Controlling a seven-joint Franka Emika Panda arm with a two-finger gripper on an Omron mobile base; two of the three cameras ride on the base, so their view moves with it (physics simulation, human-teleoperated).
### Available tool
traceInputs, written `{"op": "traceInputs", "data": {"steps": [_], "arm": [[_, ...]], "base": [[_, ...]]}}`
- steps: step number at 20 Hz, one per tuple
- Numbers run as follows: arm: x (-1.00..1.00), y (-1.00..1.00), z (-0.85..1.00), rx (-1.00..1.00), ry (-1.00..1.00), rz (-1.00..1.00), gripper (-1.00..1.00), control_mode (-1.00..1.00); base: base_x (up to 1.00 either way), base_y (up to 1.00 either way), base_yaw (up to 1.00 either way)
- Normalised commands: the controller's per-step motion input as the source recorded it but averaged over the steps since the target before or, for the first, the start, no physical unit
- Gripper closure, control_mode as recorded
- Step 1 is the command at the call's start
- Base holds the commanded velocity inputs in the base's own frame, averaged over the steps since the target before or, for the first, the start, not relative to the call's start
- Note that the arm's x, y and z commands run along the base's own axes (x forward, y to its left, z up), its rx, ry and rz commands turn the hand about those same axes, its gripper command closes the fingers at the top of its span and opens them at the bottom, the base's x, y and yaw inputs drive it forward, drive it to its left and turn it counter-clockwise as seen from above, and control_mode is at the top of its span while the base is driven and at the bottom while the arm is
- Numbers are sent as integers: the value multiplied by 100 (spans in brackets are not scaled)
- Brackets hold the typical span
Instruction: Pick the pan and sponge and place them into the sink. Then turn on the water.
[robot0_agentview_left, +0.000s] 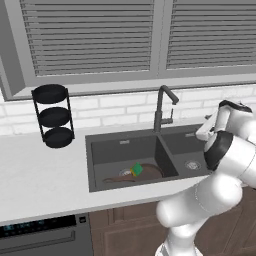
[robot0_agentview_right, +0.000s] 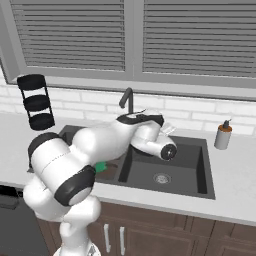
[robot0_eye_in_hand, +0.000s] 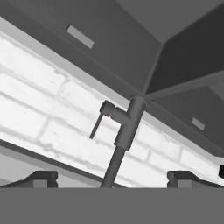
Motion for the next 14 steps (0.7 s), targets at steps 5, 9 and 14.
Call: {"op": "traceInputs", "data": {"steps": [5,9,14], "arm": [[40,0,-10,12,0,6,-100,-100],[36,0,0,9,-1,4,-100,-100],[36,3,-1,8,0,2,-100,-100]], "base": [[0,0,0],[0,0,0],[0,0,0]]}}
